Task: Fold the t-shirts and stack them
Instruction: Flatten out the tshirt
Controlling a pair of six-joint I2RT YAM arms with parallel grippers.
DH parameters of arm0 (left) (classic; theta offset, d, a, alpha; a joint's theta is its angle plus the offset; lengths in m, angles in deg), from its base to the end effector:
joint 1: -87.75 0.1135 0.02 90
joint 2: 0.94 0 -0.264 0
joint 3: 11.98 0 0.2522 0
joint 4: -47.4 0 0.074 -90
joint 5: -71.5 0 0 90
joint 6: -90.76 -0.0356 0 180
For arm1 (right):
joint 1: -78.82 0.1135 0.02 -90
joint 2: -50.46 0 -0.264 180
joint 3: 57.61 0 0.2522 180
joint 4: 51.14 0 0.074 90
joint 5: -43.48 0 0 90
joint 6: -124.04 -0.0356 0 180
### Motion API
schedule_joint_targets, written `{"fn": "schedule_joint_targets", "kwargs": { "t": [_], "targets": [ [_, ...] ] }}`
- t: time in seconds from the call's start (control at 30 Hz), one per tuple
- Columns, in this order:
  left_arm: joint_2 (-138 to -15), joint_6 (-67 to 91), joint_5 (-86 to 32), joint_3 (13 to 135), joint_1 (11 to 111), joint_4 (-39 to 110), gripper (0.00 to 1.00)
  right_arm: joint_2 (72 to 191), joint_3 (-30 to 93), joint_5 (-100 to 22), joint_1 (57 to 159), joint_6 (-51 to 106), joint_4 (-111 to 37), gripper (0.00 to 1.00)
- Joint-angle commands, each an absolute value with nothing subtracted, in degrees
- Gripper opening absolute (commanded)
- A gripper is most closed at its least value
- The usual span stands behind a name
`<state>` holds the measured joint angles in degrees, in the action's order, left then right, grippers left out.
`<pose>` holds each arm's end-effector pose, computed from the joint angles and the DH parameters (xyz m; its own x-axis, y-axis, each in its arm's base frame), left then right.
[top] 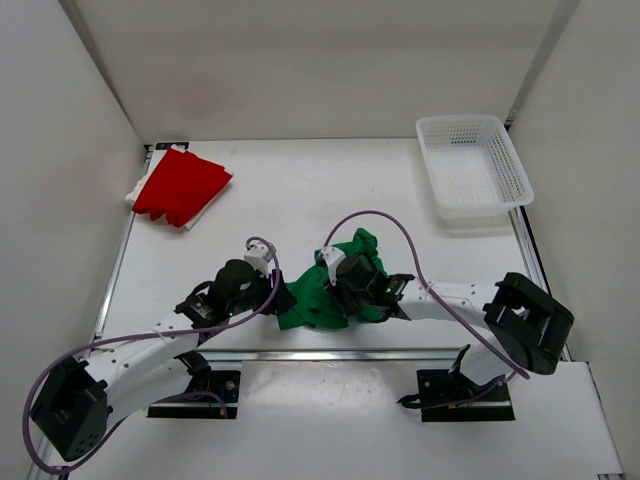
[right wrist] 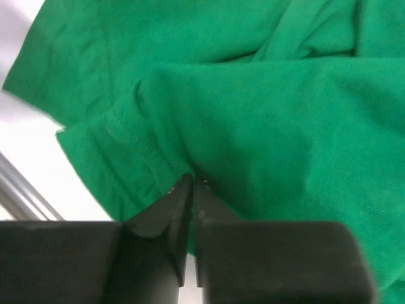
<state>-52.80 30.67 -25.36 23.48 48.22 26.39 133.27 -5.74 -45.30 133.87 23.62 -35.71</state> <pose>0.1406 -0.1215 0.1835 -0.7578 -0.0166 -0.6523 0.3775 0.8042 -0.4590 0.1591 0.2290 0.1664 -0.5575 -0.4821 -0.6758 -0.7392 0.6587 0.1400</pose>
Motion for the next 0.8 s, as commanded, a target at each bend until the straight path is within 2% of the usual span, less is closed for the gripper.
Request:
{"fn": "schedule_joint_targets", "kwargs": {
  "t": [0.0,0.2,0.3,0.4,0.47,0.5,0.53,0.57,0.6,0.63,0.77],
  "targets": [
    [-50.86,30.03,-25.71,23.76,48.47,26.08,0.58,134.4,-1.23,-50.03,133.84,24.37,-35.53,0.02],
    [-53.58,30.02,-25.44,24.38,44.08,27.47,0.57,128.79,-4.38,-47.04,127.62,19.98,-37.03,0.0],
    [-54.89,30.73,-24.14,25.34,40.83,30.02,0.59,122.55,-7.36,-42.68,117.87,14.55,-39.74,0.0],
    [-59.54,30.03,-22.9,28.58,36.79,31.61,0.61,116.74,-12.19,-31.61,99.1,6.38,-45.88,0.0],
    [-64.63,29.76,-21.59,31.04,34.24,33.1,0.61,116.38,-12.39,-30.78,92.92,3.46,-46.17,0.0],
    [-66.23,29.15,-21.14,31.92,32.75,34.41,0.62,117.08,-11.86,-31.13,91.23,2.67,-46.69,0.07],
    [-69.11,29.15,-20.44,33.85,31.25,34.34,0.62,116.91,-11.42,-32.53,89.82,2.92,-46.96,0.23],
    [-72.01,28.54,-20.0,36.04,30.63,33.64,0.63,117.26,-10.9,-34.11,89.46,3.01,-46.35,0.32],
    [-73.09,27.66,-19.56,37.28,29.14,33.81,0.65,117.43,-9.93,-37.43,89.98,3.45,-45.47,0.45],
    [-75.97,27.04,-18.6,39.47,27.3,33.64,0.65,117.26,-9.4,-39.9,90.42,4.67,-44.42,0.49],
    [-85.38,25.63,-16.92,44.67,25.0,28.89,0.69,113.58,-9.31,-46.24,95.59,8.19,-40.3,0.47]
  ]
}}
